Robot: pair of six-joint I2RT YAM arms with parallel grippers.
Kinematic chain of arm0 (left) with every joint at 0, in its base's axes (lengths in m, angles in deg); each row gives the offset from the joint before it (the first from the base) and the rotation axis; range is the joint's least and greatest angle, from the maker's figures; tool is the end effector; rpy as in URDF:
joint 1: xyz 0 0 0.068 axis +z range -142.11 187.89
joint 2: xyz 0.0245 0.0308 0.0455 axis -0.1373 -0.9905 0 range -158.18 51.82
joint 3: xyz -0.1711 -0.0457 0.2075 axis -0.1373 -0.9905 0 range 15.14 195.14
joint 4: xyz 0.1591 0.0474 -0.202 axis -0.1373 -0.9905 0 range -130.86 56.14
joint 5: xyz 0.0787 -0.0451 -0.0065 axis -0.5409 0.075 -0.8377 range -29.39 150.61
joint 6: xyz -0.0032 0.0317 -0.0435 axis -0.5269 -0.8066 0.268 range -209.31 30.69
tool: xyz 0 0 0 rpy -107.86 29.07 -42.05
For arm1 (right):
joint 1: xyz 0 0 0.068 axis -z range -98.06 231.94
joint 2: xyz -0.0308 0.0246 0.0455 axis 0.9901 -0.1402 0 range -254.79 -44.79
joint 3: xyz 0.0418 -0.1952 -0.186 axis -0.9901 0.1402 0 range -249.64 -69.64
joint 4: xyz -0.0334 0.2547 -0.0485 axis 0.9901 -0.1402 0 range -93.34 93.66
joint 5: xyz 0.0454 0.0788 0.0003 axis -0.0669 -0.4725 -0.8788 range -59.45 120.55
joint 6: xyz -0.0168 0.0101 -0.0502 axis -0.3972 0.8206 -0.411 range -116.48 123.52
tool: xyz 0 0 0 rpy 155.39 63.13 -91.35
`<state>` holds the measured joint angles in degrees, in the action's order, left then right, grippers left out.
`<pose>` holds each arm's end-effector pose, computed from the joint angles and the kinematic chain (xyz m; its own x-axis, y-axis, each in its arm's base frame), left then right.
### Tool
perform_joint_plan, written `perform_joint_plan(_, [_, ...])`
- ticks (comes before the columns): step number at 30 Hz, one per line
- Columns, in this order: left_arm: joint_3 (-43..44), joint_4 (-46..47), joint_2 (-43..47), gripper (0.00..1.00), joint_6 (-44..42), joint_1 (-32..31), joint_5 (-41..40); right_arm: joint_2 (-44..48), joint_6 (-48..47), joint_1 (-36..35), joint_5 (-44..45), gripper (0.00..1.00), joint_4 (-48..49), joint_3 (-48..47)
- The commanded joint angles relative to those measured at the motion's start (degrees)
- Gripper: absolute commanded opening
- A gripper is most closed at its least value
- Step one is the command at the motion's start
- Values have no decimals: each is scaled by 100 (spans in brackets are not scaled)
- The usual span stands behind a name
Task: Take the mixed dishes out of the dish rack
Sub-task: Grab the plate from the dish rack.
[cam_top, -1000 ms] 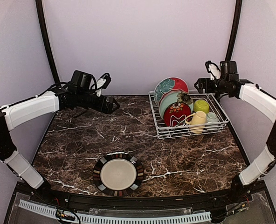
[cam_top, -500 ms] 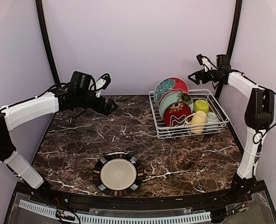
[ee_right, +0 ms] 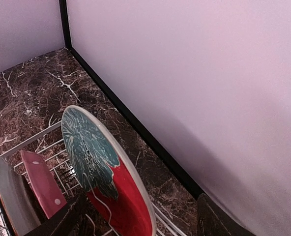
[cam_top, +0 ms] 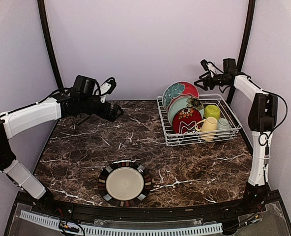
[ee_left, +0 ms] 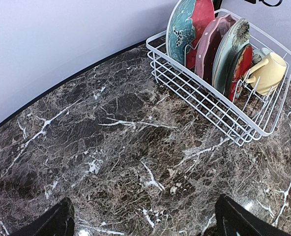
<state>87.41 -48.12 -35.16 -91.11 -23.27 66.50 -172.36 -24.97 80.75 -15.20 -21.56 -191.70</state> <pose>0.3011 -0.1863 0.3199 -0.3956 0.2758 -0.8760 0.6043 0.7965 -0.0221 0.5151 0.0362 0.3085 -0.1484 -0.3359 -0.9301 -0.7975 0.5968 -0.0883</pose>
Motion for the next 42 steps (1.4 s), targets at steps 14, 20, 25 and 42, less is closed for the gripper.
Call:
perform_joint_plan(14, [-169, 159, -20, 99, -84, -13, 0, -1338, -443, -183, -847, 55, -167, -1242])
perform_joint_plan(20, [-187, 193, -93, 99, -84, -13, -15, -1675, -409, -201, -1140, 43, -90, -1576])
perform_joint_plan(25, [-159, 195, -175, 99, -63, -13, 81, -1726, -396, -249, -1337, 34, -38, -1563])
perform_joint_plan(42, [-143, 189, -167, 99, -21, -13, 241, -1466, -999, -330, -1261, 0, -565, -1577])
